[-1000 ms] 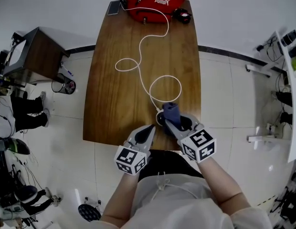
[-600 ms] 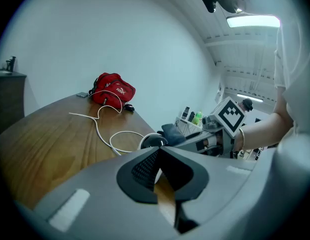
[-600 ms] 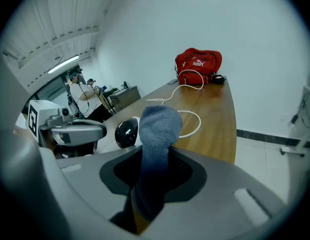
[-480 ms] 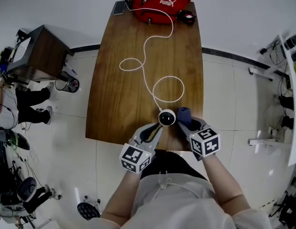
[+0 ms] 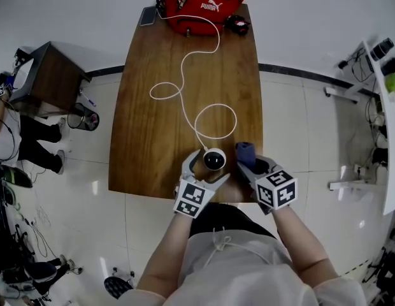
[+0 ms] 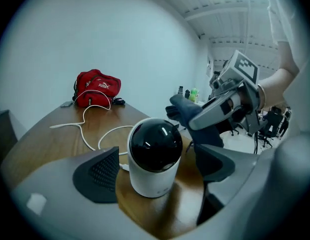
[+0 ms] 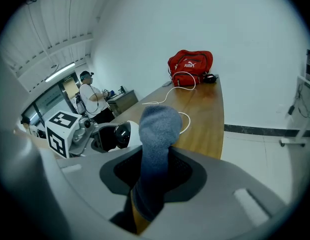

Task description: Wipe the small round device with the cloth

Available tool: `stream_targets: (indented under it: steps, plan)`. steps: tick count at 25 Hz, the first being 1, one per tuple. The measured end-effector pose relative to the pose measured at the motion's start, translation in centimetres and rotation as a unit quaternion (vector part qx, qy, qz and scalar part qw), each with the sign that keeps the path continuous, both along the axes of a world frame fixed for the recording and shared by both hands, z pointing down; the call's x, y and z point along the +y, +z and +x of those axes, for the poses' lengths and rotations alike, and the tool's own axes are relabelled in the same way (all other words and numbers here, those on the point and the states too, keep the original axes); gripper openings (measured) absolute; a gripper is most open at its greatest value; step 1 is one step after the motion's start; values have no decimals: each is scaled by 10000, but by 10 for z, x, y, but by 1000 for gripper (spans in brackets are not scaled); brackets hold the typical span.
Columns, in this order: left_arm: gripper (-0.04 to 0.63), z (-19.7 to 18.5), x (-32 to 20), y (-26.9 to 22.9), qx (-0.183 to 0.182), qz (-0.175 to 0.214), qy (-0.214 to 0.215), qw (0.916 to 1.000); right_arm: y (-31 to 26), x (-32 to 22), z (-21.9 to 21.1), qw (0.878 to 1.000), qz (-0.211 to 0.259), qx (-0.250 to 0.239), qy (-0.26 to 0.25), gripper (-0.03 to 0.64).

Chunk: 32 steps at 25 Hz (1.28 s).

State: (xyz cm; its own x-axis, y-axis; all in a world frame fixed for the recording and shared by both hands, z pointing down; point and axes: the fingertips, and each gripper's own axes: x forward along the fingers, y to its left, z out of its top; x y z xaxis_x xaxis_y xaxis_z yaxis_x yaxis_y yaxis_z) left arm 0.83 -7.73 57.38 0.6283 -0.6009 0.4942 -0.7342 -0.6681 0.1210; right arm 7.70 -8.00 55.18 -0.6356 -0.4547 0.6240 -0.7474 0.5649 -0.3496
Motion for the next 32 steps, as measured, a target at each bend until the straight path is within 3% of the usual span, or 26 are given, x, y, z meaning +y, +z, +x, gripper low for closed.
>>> stream_targets:
  steps: [6,9,11,13,18,21,27,32]
  plan:
    - [472,12,-14,18,163,-3,-60,9998,8,-4,14,9999,-11,83,108,115]
    - [470,15,-19,23,27,170,-95,9998,12,-7,20,9998,-32,57,177,115]
    - [377,16,-22,26,-140,324,-64,9994,13,-10,24,9998,-25,32,198,115]
    - [371,17,-23,27,-167,377,-18,9991,15,-15,27,9997,-23,19,233,115]
    - [377,17,-16,20,96,43,100,9999,16,-22,26,9996,-98,-19,254,115]
    - [377,12,-19,-12,286,-1,48,9996,10,-26,20,9999,-41,23,97,115]
    - [379,5,-35,-120,905,343,38,9953,-25,-24,-12,9987,316,-30,-400,115]
    - [379,7,-45,-180,1323,479,191,9899,-73,-32,-44,9926,934,-40,-780,115]
